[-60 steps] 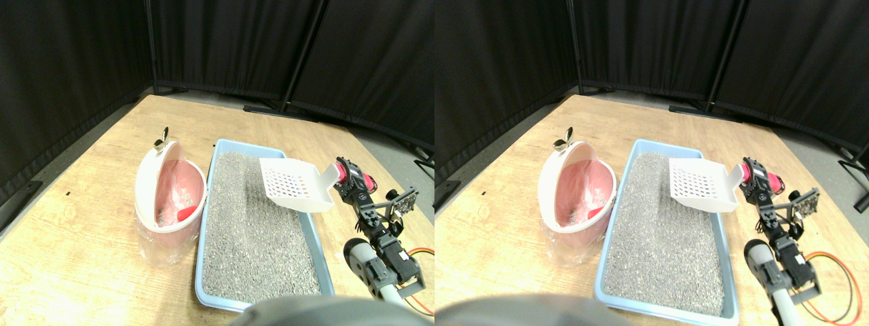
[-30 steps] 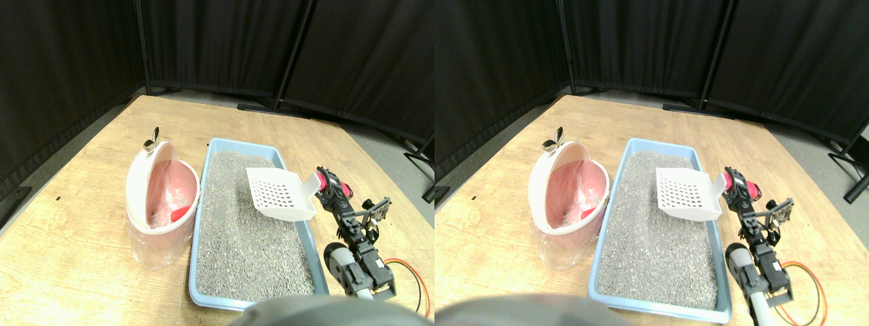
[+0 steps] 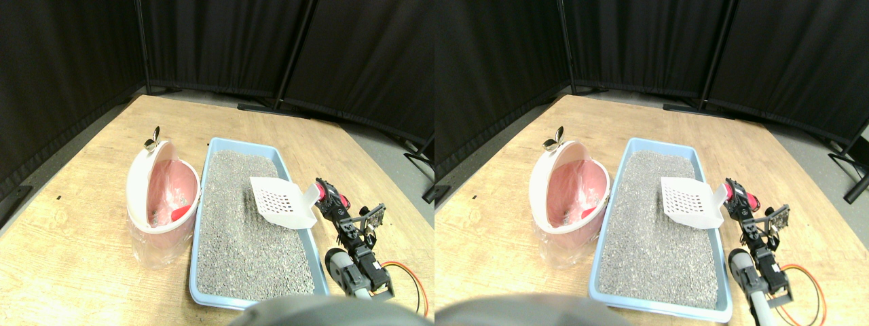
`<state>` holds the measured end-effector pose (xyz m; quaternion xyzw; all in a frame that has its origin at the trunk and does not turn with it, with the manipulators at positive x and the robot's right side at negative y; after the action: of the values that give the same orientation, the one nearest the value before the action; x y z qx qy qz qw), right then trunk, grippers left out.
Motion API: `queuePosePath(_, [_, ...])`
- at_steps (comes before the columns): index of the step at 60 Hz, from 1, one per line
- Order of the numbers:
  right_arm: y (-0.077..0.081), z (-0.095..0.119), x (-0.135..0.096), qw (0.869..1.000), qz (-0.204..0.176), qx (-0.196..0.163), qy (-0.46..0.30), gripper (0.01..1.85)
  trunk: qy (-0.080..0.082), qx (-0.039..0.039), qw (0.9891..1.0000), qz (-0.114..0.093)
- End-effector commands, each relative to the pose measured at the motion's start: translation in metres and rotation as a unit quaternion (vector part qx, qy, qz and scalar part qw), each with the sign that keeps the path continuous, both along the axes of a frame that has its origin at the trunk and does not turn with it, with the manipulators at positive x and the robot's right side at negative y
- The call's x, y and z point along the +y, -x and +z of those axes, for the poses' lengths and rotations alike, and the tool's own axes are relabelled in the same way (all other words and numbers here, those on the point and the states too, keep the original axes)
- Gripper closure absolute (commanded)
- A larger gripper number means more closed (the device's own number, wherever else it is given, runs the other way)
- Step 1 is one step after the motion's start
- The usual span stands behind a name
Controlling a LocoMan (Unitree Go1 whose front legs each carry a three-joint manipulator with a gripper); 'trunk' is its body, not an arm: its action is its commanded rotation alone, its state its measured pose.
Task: Scoop (unimanual)
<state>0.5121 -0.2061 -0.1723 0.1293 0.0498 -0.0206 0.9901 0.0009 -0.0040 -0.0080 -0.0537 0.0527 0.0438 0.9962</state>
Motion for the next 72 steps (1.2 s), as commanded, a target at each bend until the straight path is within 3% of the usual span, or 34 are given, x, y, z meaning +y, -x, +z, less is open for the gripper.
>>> queuePosePath(1, [-0.004,0.002,-0.002,1.000,0.008,-0.011,0.005,1.81,0.009,-0.0042,0.9999,0.007])
queuePosePath(13, [-0.004,-0.005,-0.002,1.000,0.020,0.011,0.002,1.81,0.013,-0.0045,0.9998,0.015])
queuePosePath(30, [0.000,-0.032,0.004,0.998,0.034,0.044,-0.004,1.81,0.012,-0.0016,0.9997,0.021])
queuePosePath(34, [0.001,-0.038,0.004,0.995,0.033,0.090,0.002,1.81,0.012,-0.0010,0.9997,0.023])
queuePosePath(38, [0.001,-0.039,0.004,0.994,0.045,0.096,0.005,1.81,0.013,-0.0010,0.9996,0.024])
queuePosePath(39, [0.003,-0.037,0.005,0.991,0.050,0.121,0.015,1.81,0.013,-0.0010,0.9996,0.024])
queuePosePath(40, [0.003,-0.037,0.005,0.989,0.054,0.133,0.028,1.70,0.013,-0.0003,0.9996,0.024])
queuePosePath(42, [0.003,-0.036,0.006,0.989,0.052,0.137,0.031,1.66,0.013,-0.0003,0.9996,0.024])
queuePosePath(45, [0.004,-0.033,0.007,0.985,0.042,0.162,0.039,1.28,0.014,-0.0007,0.9996,0.025])
queuePosePath(52, [0.005,-0.027,0.007,0.978,0.030,0.202,0.032,0.58,0.013,-0.0002,0.9997,0.023])
queuePosePath(57, [0.005,-0.021,0.006,0.978,0.034,0.205,0.033,0.37,0.012,0.0002,0.9997,0.022])
queuePosePath(62, [0.006,-0.014,0.005,0.978,0.034,0.203,0.027,0.28,0.011,0.0018,0.9998,0.019])
queuePosePath(72, [0.010,-0.005,0.000,0.985,0.053,0.162,0.006,0.30,0.009,0.0021,0.9998,0.015])
